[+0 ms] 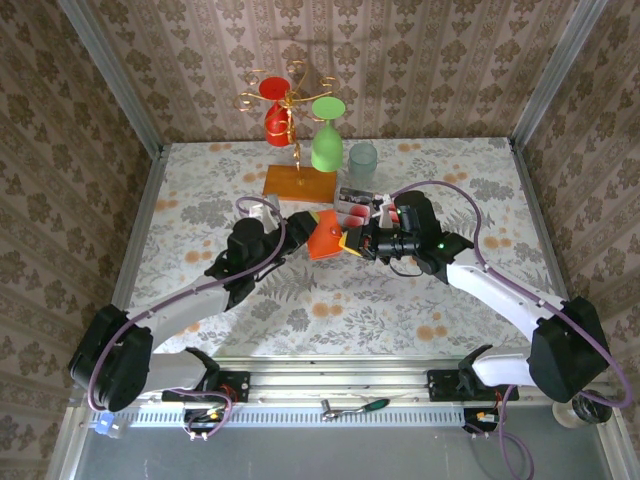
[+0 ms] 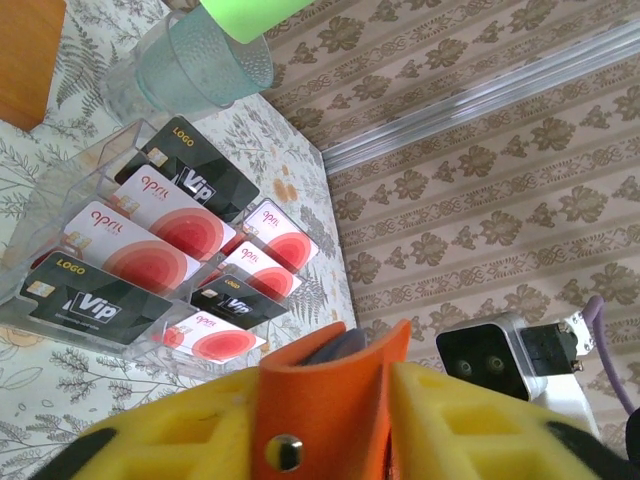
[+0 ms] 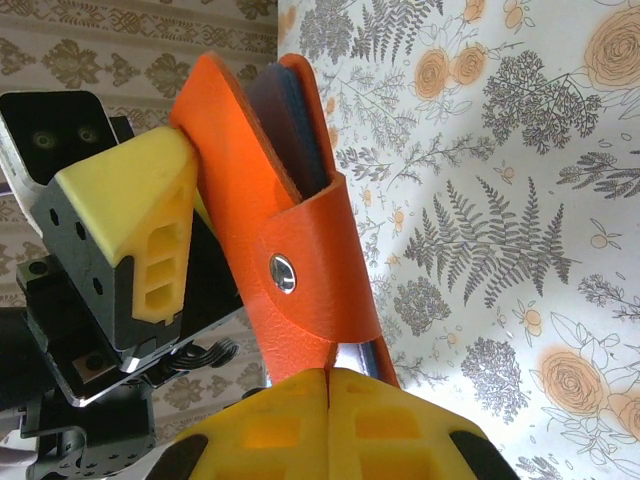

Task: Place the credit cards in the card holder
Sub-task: Pass the card holder.

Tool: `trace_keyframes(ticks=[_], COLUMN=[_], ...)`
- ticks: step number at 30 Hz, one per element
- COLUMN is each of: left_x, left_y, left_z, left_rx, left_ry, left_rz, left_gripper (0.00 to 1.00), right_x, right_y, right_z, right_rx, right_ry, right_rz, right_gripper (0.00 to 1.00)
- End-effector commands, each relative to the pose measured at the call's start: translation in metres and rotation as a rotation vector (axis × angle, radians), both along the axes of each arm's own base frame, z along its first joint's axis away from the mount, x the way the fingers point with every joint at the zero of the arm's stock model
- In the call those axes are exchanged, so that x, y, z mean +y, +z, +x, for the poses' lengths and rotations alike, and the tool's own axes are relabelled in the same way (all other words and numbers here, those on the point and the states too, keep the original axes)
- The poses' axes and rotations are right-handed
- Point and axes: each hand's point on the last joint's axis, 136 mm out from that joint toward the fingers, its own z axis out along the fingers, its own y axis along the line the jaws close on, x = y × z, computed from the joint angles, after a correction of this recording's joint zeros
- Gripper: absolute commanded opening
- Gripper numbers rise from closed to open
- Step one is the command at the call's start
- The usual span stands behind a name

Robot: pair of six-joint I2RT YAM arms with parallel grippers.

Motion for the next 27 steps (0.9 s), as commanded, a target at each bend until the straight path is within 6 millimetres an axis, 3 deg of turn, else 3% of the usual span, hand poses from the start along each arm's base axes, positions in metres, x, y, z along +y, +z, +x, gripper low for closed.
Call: trace_keyframes(ticks=[1,3,7,10,15,19,27], left_x=[-0.002,-0.003,0.000,0.004,0.007,0.004,-0.008], left_y=[0.002,-0.003,-0.016,-0.025,-0.034,-0.033,-0.033], left_z=[0.000,0.000,0.001,0.000,-0.001,-0.002,-0.004], left_rx=[-0.024,-0.018,-0.011,-0.004,0.014,0.011,0.008], left_ry=[-0.011,-0.013,-0.008,0.000,0.006,0.004,0.001], left_rz=[-0.013,-0.004,0.025,0.042,0.070,0.071,0.086], left_gripper=[0.28,0.19,0.00,0.00,0.00,0.00,0.00], right_x=[-0.002,-0.004,-0.021,-0.048,-0.074,-0.067,-0.023], right_y=[-0.004,-0.004,-0.010,-0.020,-0.024,-0.023,-0.018], right_z=[0.007,0.008,0.008,0.008,0.010,0.015,0.018], right_rx=[-0.007,-0.007,-0.015,-0.053,-0.161,-0.206,-0.281], right_ry=[-0.028,-0.028,-0.036,-0.061,-0.051,-0.028,0.064], right_rz=[0.004,0.001,-0.059,-0.202,-0.458,-0.514,-0.562], right_gripper=[0.00,0.00,0.32,0.44,0.47,0.47,0.49])
